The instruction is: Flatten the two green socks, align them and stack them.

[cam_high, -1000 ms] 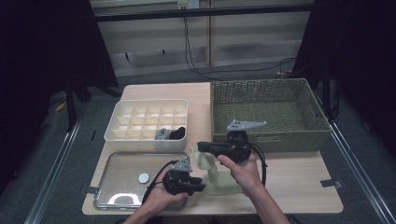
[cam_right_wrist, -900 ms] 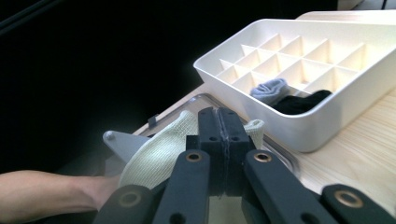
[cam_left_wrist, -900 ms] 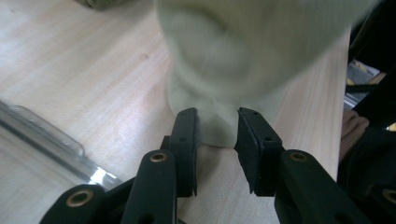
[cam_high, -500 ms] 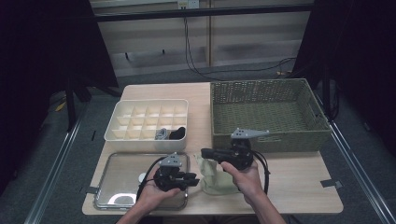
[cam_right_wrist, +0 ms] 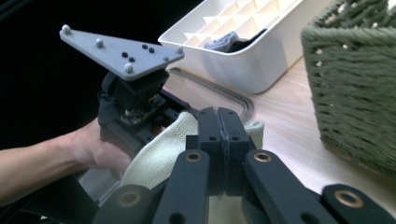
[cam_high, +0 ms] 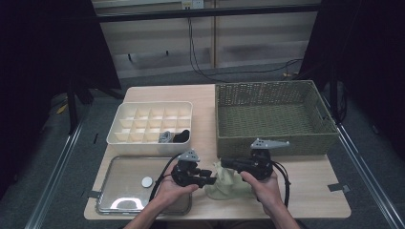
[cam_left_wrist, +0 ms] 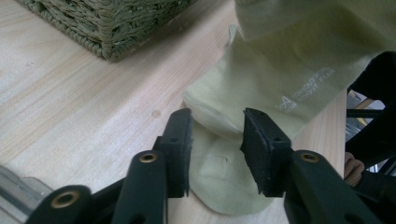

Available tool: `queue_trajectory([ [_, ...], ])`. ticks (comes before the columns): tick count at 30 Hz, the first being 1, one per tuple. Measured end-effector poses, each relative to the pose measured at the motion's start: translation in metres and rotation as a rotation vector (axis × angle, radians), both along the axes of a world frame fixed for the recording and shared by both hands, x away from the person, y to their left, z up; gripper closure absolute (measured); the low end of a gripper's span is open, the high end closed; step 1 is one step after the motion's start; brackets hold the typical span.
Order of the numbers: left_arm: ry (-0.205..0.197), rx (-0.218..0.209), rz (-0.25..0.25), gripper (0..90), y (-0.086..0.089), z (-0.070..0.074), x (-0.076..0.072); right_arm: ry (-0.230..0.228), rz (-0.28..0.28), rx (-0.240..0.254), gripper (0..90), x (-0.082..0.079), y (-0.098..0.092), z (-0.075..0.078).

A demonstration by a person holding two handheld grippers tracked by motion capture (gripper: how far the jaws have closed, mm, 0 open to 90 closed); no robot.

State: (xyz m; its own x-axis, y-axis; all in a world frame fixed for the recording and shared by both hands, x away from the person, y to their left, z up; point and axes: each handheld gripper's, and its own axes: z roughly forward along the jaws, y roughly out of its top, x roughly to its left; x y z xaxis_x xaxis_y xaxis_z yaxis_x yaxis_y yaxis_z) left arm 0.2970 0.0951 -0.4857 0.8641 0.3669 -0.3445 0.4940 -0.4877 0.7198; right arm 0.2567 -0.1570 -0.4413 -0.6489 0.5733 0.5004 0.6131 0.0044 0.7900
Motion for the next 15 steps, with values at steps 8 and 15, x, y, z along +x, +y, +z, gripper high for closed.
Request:
queue_trajectory([
  [8, 0.007, 0.000, -0.007, 55.8, -0.008, 0.003, 0.005, -0.008, -0.006, -0.007, 89.9, -0.004, -0.009, -0.002],
  [15, 0.043, 0.033, -0.040, 80.7, -0.009, -0.003, 0.004, -0.002, -0.024, -0.028, 89.8, -0.011, -0.024, -0.006],
])
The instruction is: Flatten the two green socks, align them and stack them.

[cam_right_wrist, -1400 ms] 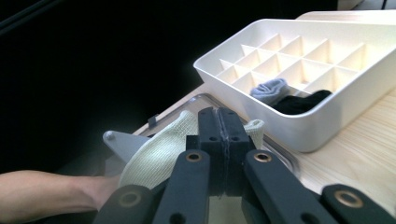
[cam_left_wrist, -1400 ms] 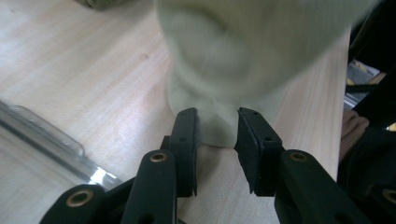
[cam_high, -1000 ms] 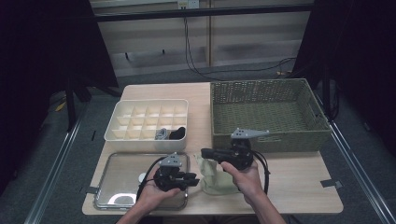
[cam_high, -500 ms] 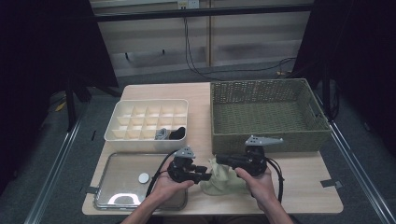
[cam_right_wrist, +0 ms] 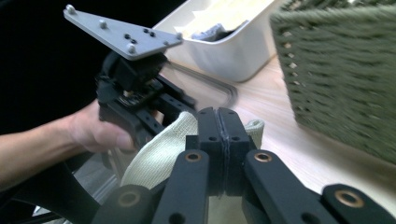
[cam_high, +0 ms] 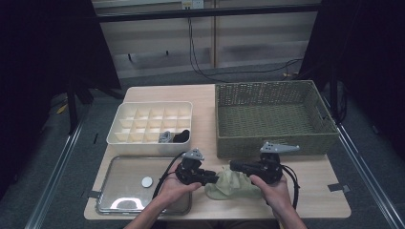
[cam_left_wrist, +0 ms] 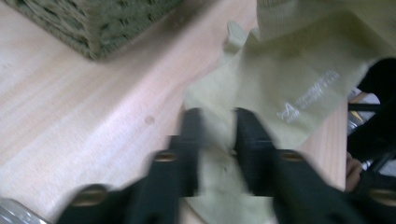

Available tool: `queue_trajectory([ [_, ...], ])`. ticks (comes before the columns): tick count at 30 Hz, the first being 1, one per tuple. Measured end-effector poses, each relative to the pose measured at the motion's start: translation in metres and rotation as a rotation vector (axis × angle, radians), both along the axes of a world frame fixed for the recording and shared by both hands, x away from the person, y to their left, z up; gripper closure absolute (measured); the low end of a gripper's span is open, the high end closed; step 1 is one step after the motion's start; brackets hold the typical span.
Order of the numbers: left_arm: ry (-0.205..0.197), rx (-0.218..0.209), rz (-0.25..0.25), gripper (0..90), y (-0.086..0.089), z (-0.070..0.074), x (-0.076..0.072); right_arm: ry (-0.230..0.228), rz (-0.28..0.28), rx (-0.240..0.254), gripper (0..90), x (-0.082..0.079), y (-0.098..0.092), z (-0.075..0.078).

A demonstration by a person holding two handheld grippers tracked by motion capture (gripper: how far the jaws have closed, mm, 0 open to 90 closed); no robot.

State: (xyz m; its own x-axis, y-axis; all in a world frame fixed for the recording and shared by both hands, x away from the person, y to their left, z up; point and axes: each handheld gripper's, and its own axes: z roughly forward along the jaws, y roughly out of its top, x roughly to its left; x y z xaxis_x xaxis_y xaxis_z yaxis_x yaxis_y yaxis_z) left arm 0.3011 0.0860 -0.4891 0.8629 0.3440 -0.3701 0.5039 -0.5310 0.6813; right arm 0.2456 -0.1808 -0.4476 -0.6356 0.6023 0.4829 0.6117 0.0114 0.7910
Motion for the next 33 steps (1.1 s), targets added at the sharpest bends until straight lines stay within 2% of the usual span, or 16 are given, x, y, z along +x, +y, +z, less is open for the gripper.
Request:
queue_trajectory([
  [2, 0.008, -0.015, 0.014, 89.1, 0.002, 0.001, 0.000, 0.006, -0.012, -0.003, 89.8, -0.002, -0.006, -0.002],
  [3, 0.014, -0.023, 0.014, 89.4, 0.002, 0.002, 0.000, 0.005, -0.020, -0.004, 89.8, -0.004, -0.009, -0.002],
  [6, -0.002, -0.020, 0.013, 89.9, 0.004, 0.007, -0.004, 0.006, -0.037, 0.006, 89.8, -0.007, -0.019, -0.002],
  [12, -0.063, -0.043, 0.040, 89.6, 0.019, 0.021, -0.013, 0.001, -0.054, 0.001, 89.8, -0.013, -0.032, -0.005],
  [13, -0.061, -0.049, 0.039, 89.1, 0.022, 0.021, -0.015, 0.007, -0.054, -0.006, 89.8, -0.013, -0.033, -0.008],
  [15, -0.065, -0.027, 0.028, 88.6, 0.024, 0.017, -0.018, 0.024, -0.064, -0.022, 89.7, -0.015, -0.037, -0.015],
  [18, -0.047, -0.015, 0.028, 88.6, 0.027, 0.009, -0.022, 0.046, -0.070, -0.065, 89.3, -0.019, -0.042, -0.023],
  [20, -0.037, -0.005, 0.012, 87.9, 0.027, 0.008, -0.024, 0.059, -0.081, -0.077, 88.7, -0.023, -0.047, -0.027],
  [22, -0.032, 0.001, 0.004, 86.8, 0.025, 0.008, -0.026, 0.071, -0.080, -0.087, 89.8, -0.027, -0.051, -0.029],
  [28, -0.037, 0.018, -0.002, 82.3, 0.024, 0.007, -0.031, 0.083, -0.099, -0.103, 84.8, -0.037, -0.060, -0.032],
  [33, -0.034, 0.009, 0.009, 76.1, 0.026, 0.009, -0.028, 0.098, -0.104, -0.162, 78.1, -0.043, -0.058, -0.035],
])
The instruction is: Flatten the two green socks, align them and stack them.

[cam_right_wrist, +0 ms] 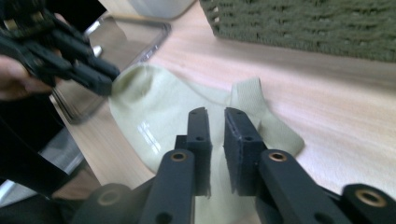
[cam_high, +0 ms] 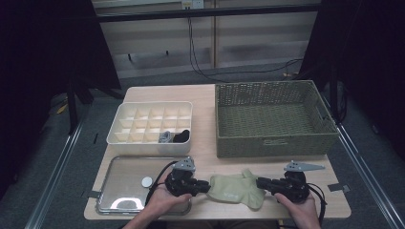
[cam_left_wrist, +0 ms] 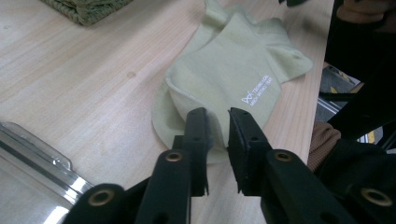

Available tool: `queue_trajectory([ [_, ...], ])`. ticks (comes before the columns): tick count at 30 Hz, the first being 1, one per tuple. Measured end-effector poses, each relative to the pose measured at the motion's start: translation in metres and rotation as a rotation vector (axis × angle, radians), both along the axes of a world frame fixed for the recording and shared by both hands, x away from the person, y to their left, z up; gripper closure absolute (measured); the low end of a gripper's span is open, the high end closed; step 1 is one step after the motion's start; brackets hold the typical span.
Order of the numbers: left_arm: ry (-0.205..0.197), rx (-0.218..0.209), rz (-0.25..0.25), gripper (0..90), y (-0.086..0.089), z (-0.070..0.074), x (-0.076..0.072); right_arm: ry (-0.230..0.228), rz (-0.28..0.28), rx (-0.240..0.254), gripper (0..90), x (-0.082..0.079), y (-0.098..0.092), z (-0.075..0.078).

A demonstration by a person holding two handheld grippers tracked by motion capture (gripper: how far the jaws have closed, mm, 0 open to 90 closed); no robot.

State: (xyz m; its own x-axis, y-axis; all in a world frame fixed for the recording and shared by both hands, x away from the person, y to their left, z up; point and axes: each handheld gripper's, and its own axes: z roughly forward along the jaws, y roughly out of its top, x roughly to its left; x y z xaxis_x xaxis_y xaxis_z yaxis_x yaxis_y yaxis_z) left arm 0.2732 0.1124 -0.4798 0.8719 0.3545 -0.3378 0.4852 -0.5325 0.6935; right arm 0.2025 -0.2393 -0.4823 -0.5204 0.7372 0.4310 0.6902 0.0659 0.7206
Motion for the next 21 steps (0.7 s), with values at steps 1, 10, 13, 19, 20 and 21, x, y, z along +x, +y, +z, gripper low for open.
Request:
queue_trajectory([
  [1, -0.001, 0.000, 0.005, 74.2, 0.000, 0.000, 0.002, 0.008, -0.002, -0.013, 78.0, -0.001, 0.000, -0.001],
  [10, -0.033, 0.013, 0.025, 63.0, -0.011, 0.001, 0.010, 0.059, -0.016, -0.085, 73.0, 0.003, 0.000, -0.010],
  [13, -0.017, 0.017, 0.012, 70.7, -0.009, -0.005, 0.011, 0.074, -0.015, -0.097, 72.7, 0.003, 0.000, -0.011],
  [19, 0.004, 0.016, 0.026, 87.2, -0.006, -0.007, 0.014, 0.086, 0.001, -0.119, 74.5, 0.004, 0.003, -0.013],
  [20, 0.004, 0.016, 0.026, 87.4, -0.006, -0.007, 0.013, 0.090, 0.002, -0.122, 74.5, 0.004, 0.004, -0.014],
  [21, 0.006, 0.019, 0.022, 87.5, -0.005, -0.007, 0.013, 0.097, 0.005, -0.128, 74.5, 0.004, 0.004, -0.015],
])
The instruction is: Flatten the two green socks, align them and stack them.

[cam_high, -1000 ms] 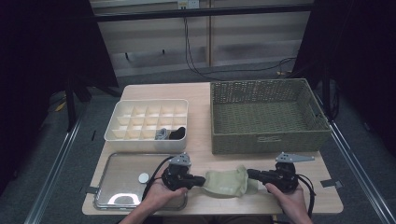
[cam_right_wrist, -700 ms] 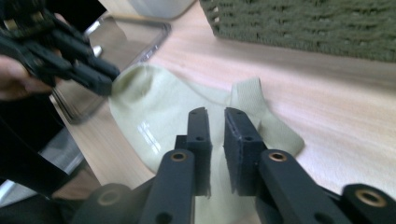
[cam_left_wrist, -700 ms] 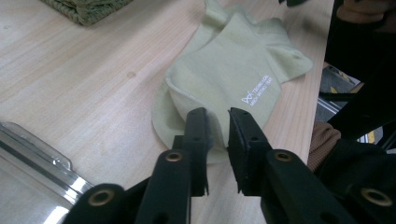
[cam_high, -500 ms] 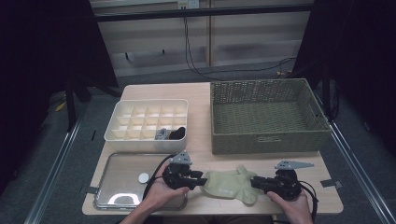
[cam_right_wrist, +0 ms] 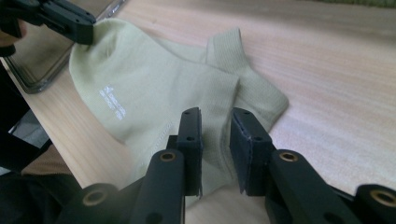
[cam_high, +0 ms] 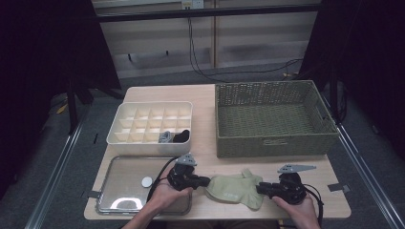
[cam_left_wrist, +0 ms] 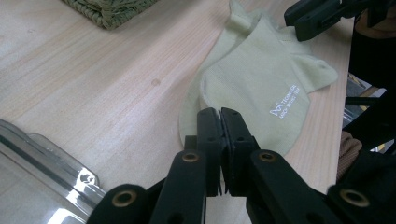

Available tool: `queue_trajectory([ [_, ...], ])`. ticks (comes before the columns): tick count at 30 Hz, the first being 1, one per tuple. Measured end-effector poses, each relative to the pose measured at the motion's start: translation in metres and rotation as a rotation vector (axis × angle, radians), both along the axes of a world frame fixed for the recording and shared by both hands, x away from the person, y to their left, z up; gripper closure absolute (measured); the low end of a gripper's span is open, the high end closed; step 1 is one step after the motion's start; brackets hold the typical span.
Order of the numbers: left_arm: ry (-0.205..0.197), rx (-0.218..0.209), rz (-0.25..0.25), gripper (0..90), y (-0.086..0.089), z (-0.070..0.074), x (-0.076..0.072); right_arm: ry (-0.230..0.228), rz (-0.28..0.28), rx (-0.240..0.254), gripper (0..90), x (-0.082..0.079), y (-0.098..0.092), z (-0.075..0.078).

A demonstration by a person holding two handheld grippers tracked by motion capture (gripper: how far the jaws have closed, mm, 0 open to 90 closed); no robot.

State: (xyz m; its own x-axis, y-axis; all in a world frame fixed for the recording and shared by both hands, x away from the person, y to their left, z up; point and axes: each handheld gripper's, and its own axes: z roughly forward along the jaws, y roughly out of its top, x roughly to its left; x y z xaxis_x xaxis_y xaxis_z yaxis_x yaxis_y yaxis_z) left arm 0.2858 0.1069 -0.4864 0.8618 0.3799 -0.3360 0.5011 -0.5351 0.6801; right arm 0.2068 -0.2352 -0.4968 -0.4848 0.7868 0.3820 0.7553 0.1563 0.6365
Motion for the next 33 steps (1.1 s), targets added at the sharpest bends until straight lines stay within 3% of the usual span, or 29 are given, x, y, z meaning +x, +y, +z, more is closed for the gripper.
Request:
queue_trajectory([
  [4, 0.003, 0.000, -0.011, 87.7, 0.002, 0.001, -0.002, 0.008, 0.017, -0.026, 81.8, 0.001, 0.004, -0.001],
  [7, 0.006, -0.025, -0.012, 87.7, 0.005, 0.002, -0.004, -0.010, 0.016, -0.027, 87.7, 0.001, 0.004, 0.000],
  [9, 0.005, -0.032, -0.016, 87.7, 0.007, 0.005, -0.006, -0.037, 0.008, -0.011, 88.1, 0.000, 0.002, 0.003],
  [15, 0.007, -0.074, -0.033, 87.7, 0.013, 0.018, -0.015, -0.055, 0.005, 0.055, 88.2, 0.000, -0.001, 0.015],
  [19, 0.017, -0.067, -0.027, 87.6, 0.016, 0.015, -0.019, -0.070, 0.028, 0.063, 88.2, 0.009, -0.003, 0.024],
  [22, 0.026, -0.031, -0.032, 87.6, 0.015, 0.007, -0.019, -0.074, 0.031, 0.064, 88.1, 0.018, -0.005, 0.028],
  [24, 0.024, -0.013, -0.032, 87.6, 0.012, 0.003, -0.020, -0.064, 0.033, 0.055, 88.1, 0.025, -0.005, 0.025],
  [30, 0.035, -0.021, -0.025, 86.6, 0.011, 0.000, -0.019, -0.033, 0.036, 0.013, 87.5, 0.034, -0.002, 0.010],
  [33, 0.036, -0.028, -0.015, 78.9, 0.012, 0.001, -0.017, -0.036, 0.033, 0.010, 82.4, 0.032, -0.003, 0.009],
])
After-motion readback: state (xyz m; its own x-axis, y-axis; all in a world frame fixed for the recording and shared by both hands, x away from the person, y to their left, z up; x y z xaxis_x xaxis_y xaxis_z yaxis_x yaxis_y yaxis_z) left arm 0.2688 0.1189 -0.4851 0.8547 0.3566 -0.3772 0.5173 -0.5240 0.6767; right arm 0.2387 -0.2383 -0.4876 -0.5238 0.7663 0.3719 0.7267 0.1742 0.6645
